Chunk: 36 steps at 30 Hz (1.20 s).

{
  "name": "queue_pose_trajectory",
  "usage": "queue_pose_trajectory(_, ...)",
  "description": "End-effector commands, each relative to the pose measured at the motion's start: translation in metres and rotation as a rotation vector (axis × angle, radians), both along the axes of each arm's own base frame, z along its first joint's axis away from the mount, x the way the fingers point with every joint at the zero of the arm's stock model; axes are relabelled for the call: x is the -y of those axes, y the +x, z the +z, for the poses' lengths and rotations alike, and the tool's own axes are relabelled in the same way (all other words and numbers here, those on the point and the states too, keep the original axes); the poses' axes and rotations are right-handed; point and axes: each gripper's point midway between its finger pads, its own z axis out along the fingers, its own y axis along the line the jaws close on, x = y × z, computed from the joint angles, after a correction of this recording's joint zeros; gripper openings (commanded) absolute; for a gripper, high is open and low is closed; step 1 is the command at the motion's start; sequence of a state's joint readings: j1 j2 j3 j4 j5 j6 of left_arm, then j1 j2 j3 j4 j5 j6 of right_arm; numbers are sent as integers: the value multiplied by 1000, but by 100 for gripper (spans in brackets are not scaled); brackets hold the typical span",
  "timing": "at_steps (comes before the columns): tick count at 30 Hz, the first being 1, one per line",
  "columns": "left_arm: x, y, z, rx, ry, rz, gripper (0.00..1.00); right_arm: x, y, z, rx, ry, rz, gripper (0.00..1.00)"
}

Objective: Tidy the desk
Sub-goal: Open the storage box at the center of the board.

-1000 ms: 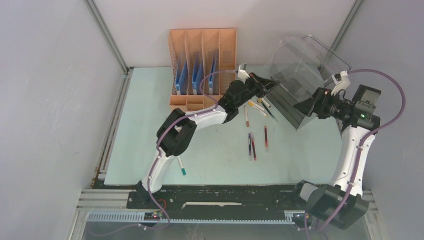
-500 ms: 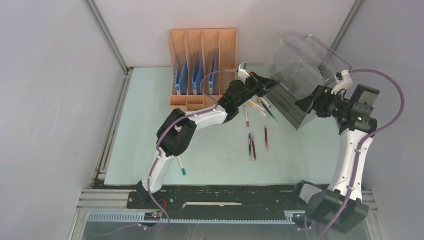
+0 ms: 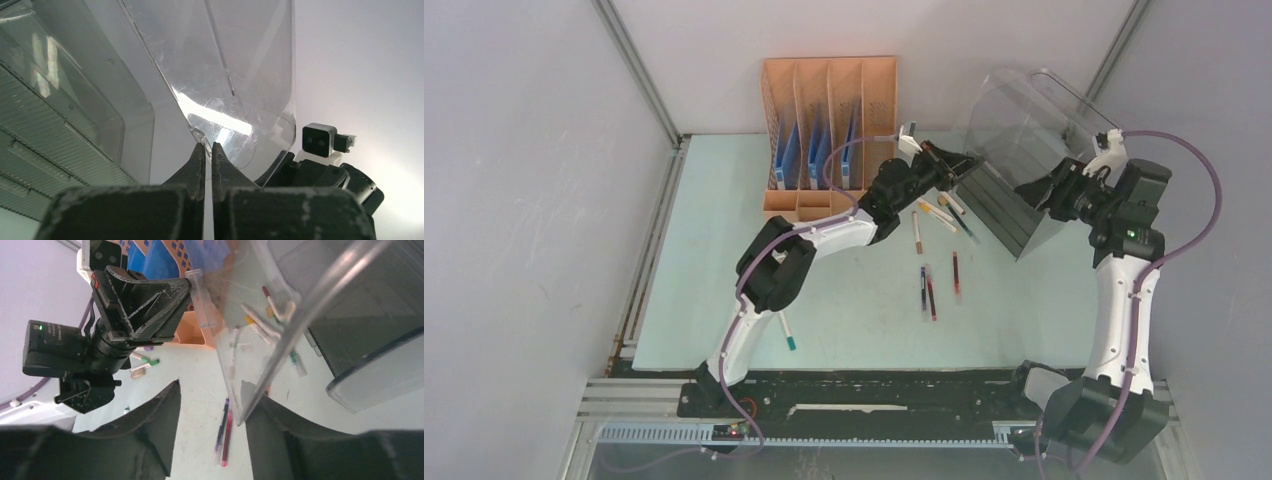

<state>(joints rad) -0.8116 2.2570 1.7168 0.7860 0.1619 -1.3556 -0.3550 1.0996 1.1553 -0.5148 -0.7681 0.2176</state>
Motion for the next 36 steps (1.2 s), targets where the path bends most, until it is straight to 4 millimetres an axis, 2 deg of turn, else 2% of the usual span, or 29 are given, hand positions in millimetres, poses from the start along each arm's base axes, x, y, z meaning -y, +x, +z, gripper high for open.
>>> queue_pose_trajectory(1,-19,-35,108,187,-166,-42,4,-14,-5,31,112,35,55,50)
queue_pose_trajectory(4,-21,-38,109,207,-155,-53,22,-5,-8,32,131,54,19,35)
queue_pose_trajectory(6,-22,-43,107,221,-140,-65,32,-1,-8,34,142,67,12,29)
queue_pose_trajectory(8,-25,-47,103,243,-114,-65,41,1,-8,36,150,74,13,26)
queue_pose_trajectory(11,-34,-54,84,276,-35,-39,54,2,-7,40,166,88,25,22)
queue_pose_trajectory(15,-56,-58,58,344,129,55,68,0,-8,47,192,96,54,22)
queue_pose_trajectory(16,-63,-58,48,376,190,86,70,0,-8,48,204,96,57,21)
queue_pose_trajectory(17,-71,-61,49,401,224,114,73,1,-10,49,212,99,61,21)
queue_pose_trajectory(24,-122,-70,-6,523,560,291,86,6,-14,42,240,107,88,11)
queue_pose_trajectory(27,-144,-76,-18,590,684,355,91,6,-16,40,246,108,115,10)
queue_pose_trajectory(29,-157,-78,-23,653,773,404,99,4,-18,39,246,111,136,10)
queue_pose_trajectory(31,-170,-77,-27,673,825,445,100,1,-19,39,243,114,149,10)
queue_pose_trajectory(33,-177,-78,-33,666,850,455,100,-1,-21,38,241,116,161,9)
queue_pose_trajectory(36,-177,-86,-43,659,858,391,100,-4,-22,33,232,117,170,9)
